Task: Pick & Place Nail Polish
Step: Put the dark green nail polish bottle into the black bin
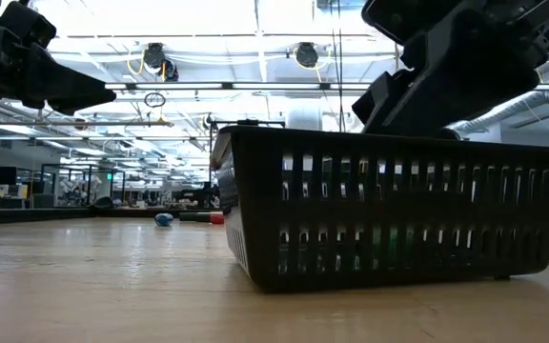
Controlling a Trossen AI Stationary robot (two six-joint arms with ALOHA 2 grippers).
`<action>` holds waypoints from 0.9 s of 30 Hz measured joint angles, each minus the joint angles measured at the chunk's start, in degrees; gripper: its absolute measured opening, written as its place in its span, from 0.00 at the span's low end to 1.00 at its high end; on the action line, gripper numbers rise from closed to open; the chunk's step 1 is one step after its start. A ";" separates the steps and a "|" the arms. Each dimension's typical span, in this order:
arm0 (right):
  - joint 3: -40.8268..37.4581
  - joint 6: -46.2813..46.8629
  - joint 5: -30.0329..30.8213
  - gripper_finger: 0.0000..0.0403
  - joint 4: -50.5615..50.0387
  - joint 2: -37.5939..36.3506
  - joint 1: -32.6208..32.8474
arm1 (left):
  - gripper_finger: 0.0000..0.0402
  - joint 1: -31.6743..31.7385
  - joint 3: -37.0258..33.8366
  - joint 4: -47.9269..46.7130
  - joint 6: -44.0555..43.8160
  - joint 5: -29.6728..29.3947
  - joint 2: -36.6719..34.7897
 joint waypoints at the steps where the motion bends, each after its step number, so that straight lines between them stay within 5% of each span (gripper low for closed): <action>1: 0.00 -0.72 0.04 0.34 -0.29 -0.63 -0.01 | 0.53 0.02 0.00 -0.02 0.00 0.02 0.00; 9: 0.00 -7.25 1.94 0.34 -3.39 -10.92 -1.71 | 0.53 0.01 -0.01 -0.01 0.00 0.02 0.00; 17: 0.00 -8.97 23.96 0.39 -16.26 -16.79 -8.90 | 0.53 0.02 -0.02 -0.01 0.00 0.04 -0.01; 21: -0.04 -9.05 21.69 0.45 -23.17 -16.17 -17.03 | 0.53 0.02 -0.02 -0.02 0.00 0.04 -0.02; 27: -4.02 -15.28 9.24 0.49 -21.02 -13.26 -30.08 | 0.53 0.02 -0.02 0.00 0.00 0.05 -0.02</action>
